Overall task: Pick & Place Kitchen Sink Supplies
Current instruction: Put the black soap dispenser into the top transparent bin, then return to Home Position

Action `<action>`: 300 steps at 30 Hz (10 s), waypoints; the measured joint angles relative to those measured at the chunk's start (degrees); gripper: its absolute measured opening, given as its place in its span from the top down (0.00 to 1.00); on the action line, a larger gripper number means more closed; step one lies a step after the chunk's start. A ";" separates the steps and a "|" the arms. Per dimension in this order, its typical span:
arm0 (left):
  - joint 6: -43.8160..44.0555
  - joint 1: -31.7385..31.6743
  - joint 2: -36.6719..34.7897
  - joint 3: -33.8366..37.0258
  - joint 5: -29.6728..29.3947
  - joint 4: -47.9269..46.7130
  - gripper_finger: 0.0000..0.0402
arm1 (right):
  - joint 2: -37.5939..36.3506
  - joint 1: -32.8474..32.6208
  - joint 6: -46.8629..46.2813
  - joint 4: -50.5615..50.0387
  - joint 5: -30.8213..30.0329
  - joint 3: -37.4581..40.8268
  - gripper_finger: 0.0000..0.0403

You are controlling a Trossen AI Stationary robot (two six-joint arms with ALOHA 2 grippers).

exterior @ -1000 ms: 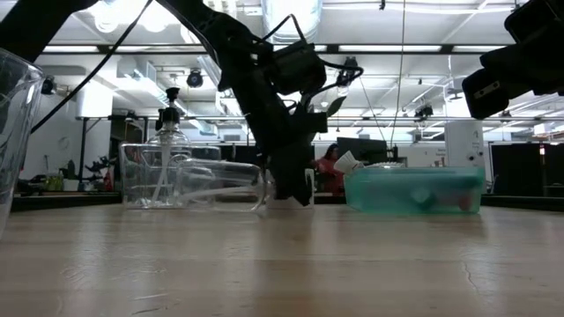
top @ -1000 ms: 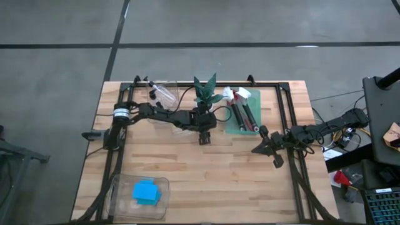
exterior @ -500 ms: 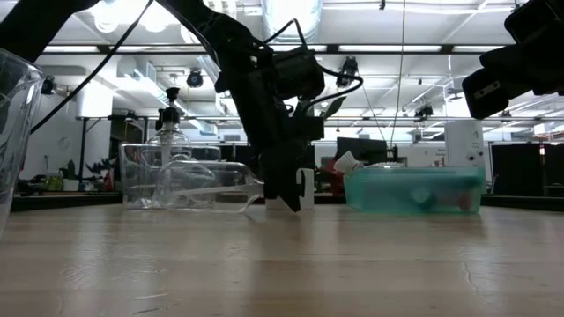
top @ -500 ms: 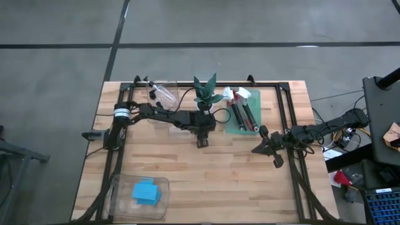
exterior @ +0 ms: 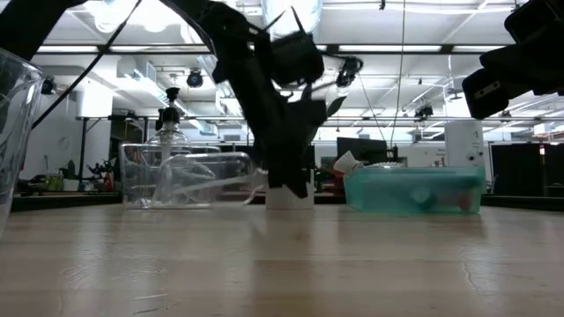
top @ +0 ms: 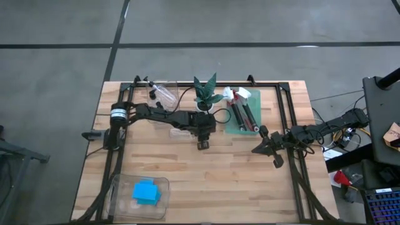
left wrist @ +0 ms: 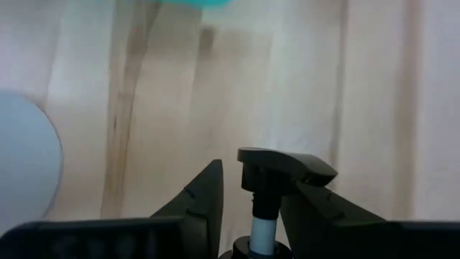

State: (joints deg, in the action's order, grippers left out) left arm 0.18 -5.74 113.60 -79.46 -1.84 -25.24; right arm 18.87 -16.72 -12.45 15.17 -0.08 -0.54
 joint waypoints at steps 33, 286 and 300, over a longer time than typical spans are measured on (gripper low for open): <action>-4.54 -11.57 -41.68 28.85 0.12 53.52 0.73 | 0.04 0.00 0.00 0.01 -0.02 -0.01 0.98; 11.20 -1.30 -111.93 79.12 10.31 26.97 1.00 | 0.00 0.01 0.00 -0.30 -0.01 -0.01 0.98; 11.20 -1.30 -111.95 79.12 10.32 26.97 1.00 | 0.00 0.01 0.00 -0.30 0.00 0.00 0.98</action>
State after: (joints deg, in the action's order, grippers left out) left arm 11.38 -7.04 1.65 -0.34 8.48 1.73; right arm 18.87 -16.71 -12.45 14.87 -0.08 -0.55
